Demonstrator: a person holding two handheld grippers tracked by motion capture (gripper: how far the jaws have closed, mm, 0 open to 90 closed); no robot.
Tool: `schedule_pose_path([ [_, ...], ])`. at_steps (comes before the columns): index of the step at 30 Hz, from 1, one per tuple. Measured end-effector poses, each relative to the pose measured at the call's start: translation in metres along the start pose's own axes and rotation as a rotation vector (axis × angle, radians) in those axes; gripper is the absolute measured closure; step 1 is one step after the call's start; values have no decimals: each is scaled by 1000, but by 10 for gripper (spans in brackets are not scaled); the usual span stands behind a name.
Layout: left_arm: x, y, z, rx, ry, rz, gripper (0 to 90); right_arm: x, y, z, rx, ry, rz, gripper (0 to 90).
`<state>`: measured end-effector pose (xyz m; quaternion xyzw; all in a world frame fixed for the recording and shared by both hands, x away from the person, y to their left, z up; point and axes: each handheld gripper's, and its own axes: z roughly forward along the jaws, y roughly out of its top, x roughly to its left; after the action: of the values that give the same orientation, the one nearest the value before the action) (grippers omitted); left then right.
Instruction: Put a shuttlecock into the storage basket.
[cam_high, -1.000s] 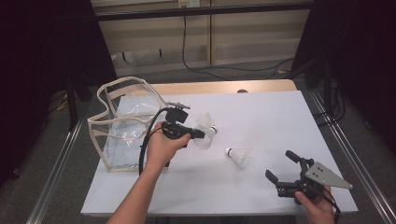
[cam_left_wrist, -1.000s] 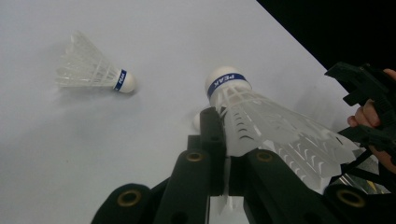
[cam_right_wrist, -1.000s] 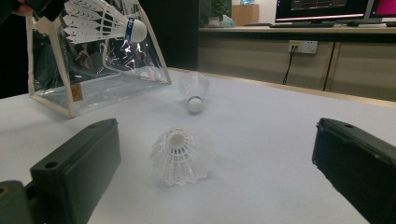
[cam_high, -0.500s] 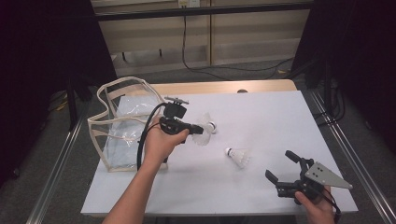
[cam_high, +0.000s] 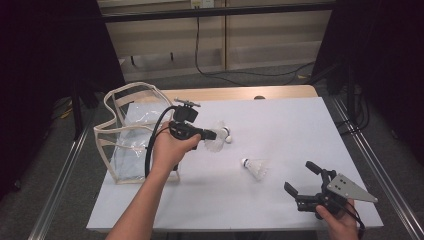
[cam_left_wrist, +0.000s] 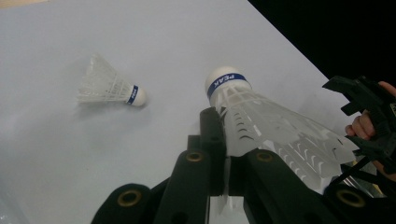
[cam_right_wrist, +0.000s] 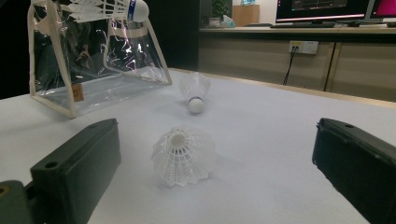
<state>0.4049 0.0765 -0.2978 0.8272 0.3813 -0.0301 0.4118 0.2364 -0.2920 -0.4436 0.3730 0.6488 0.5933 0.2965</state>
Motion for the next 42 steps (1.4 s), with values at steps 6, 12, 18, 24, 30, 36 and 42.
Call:
schedule_pose_path([
  [6,1,4,-4,2,10,-1,898,0,0,0,0,0,-1,8],
  [12,1,8,-7,1,8,-1,898,0,0,0,-2,0,-2,8],
  [18,2,12,-10,-4,18,1,898,0,0,0,-2,-2,-1,8],
  [24,2,16,-12,-4,24,1,898,0,0,0,-3,-1,-2,8],
  [30,2,21,-16,-6,37,3,898,0,0,0,-3,-1,-2,8],
  [36,5,24,-20,-11,45,-2,898,0,0,0,-3,-2,-2,9],
  [42,5,28,-23,-18,34,-17,898,0,0,-1,-3,-4,0,9],
])
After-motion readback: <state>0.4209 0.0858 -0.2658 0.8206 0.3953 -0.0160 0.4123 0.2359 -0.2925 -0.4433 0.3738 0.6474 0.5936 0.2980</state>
